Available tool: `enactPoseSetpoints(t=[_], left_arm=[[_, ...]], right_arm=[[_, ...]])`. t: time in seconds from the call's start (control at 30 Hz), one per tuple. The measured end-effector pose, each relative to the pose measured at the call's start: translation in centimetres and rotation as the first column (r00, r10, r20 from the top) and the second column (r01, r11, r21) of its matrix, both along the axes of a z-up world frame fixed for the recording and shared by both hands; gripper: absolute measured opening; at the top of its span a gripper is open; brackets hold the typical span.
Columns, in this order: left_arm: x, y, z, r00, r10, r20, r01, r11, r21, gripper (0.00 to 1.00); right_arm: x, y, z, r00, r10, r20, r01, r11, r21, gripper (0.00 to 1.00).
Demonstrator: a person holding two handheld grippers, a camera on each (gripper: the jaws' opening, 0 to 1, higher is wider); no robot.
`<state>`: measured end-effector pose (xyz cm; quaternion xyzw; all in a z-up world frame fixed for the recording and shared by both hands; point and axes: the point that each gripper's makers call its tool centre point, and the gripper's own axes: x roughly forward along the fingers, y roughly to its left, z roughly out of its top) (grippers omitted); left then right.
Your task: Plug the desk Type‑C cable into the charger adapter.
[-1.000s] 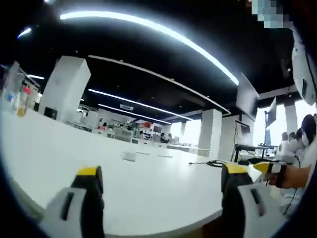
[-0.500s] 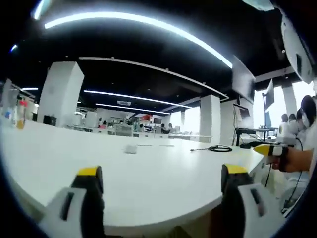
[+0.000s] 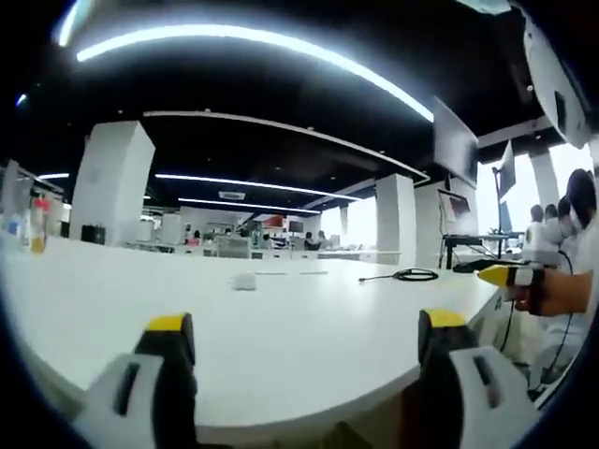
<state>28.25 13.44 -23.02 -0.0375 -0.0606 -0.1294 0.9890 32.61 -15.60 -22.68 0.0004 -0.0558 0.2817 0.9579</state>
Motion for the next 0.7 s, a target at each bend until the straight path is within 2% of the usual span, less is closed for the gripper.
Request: enactPoseSetpoints(t=[0.13, 0.23, 0.3, 0.37, 0.43, 0.57, 0.7], left_arm=[[-0.1, -0.3, 0.1, 1.000, -0.016, 0.017, 0.015, 1.000, 0.027, 0.97], [-0.6, -0.4, 0.5, 0.997, -0.017, 0.078, 0.010, 0.996, 0.084, 0.94], [-0.6, -0.5, 0.3, 0.997, -0.026, 0.067, 0.022, 0.997, 0.068, 0.96], [-0.3, -0.6, -0.7, 0.999, -0.030, 0.013, 0.029, 0.997, 0.072, 0.99], [0.0, -0.6, -1.7, 0.999, -0.033, -0.041, 0.036, 0.996, 0.076, 0.98], [-0.5, -0.4, -1.0, 1.000, -0.029, 0.009, 0.029, 0.999, 0.043, 1.00], [-0.5, -0.4, -1.0, 0.999, -0.033, 0.004, 0.033, 0.999, 0.036, 1.00]], right_arm=[[0.0, 0.0, -0.1, 1.000, -0.001, -0.004, 0.001, 1.000, -0.001, 1.00], [0.0, 0.1, -0.4, 1.000, 0.000, -0.014, 0.000, 1.000, -0.007, 1.00], [0.0, 0.1, -0.6, 1.000, -0.005, -0.018, 0.004, 1.000, -0.017, 1.00], [0.0, 0.0, -0.7, 1.000, -0.007, -0.022, 0.007, 1.000, -0.018, 1.00], [0.0, -0.1, -0.8, 1.000, -0.008, -0.024, 0.008, 1.000, -0.018, 1.00], [-0.1, 0.1, -0.6, 1.000, -0.006, -0.018, 0.005, 1.000, -0.020, 1.00], [-0.1, 0.2, -0.7, 1.000, -0.002, -0.020, 0.002, 1.000, -0.019, 1.00]])
